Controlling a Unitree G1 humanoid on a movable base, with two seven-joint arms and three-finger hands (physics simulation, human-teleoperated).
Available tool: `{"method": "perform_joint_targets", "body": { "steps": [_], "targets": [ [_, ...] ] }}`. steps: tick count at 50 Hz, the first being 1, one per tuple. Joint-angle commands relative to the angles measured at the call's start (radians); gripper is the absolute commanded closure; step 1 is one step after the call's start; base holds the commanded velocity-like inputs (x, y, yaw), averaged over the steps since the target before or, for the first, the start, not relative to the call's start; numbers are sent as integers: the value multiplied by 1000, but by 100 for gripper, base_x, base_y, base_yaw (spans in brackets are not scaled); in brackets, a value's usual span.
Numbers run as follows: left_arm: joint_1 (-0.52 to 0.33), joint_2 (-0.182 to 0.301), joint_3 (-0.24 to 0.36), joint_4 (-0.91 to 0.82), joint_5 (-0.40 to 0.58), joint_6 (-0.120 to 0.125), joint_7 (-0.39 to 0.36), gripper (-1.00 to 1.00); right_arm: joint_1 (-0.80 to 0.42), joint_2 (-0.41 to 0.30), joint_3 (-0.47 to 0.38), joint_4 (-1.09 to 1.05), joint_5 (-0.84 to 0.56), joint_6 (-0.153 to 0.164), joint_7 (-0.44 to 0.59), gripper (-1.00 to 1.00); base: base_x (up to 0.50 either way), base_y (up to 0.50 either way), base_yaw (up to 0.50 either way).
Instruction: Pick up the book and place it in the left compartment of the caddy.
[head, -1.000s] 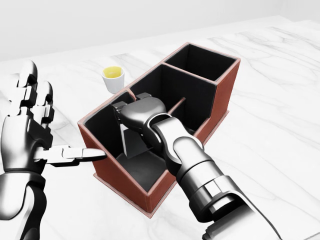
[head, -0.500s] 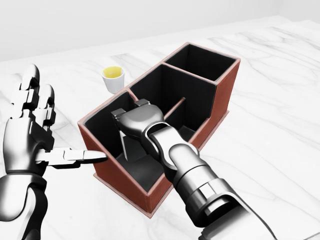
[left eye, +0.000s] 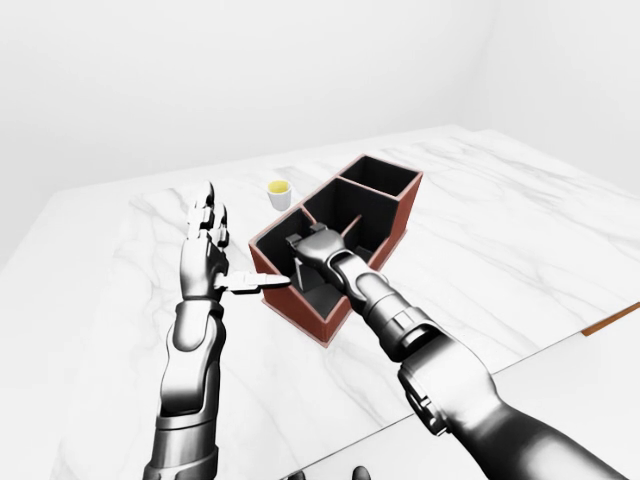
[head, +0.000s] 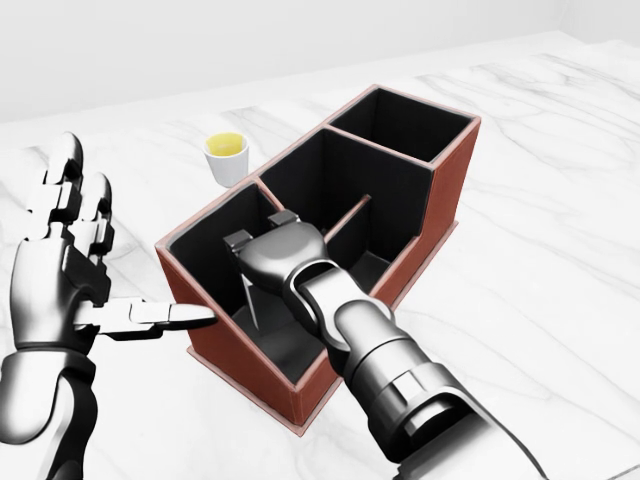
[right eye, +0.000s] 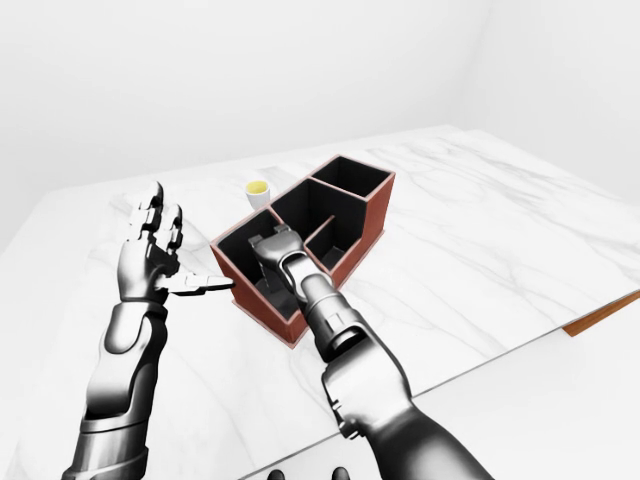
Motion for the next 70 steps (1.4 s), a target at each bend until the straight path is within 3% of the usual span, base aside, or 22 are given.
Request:
{"method": "perform_joint_targets", "body": {
  "steps": [1,53,54,55,56,57,58,61,70],
  "targets": [
    [3,-2,-2,4,2,0,-1,-100,-12,8,-17,13,-47,0,-60,100,0,0,0],
    [10,-3,-3,6,4,0,-3,-100,-2,25,-14,60,-73,0,-104,100,0,0,0],
    [10,-4,-3,6,5,0,-3,-100,-2,25,-14,60,-73,0,-102,94,0,0,0],
    [11,-4,-3,6,5,0,-3,-100,-2,25,-14,60,-73,0,-101,74,0,0,0],
    [11,-4,-4,6,5,0,-3,-100,-2,25,-14,60,-73,0,-100,47,0,0,0],
    [11,-5,-4,7,6,0,-2,-100,-2,25,-14,59,-73,0,-100,7,0,0,0],
    [11,-5,-5,7,6,0,-2,-100,-2,25,-13,59,-74,0,-100,-15,0,0,0],
    [12,-6,-6,8,7,0,-2,-100,-2,25,-13,59,-75,0,-100,-53,0,0,0],
    [11,-6,-6,11,6,0,-2,-100,-2,25,-11,58,-78,0,-102,-61,0,0,0]
  ]
}}
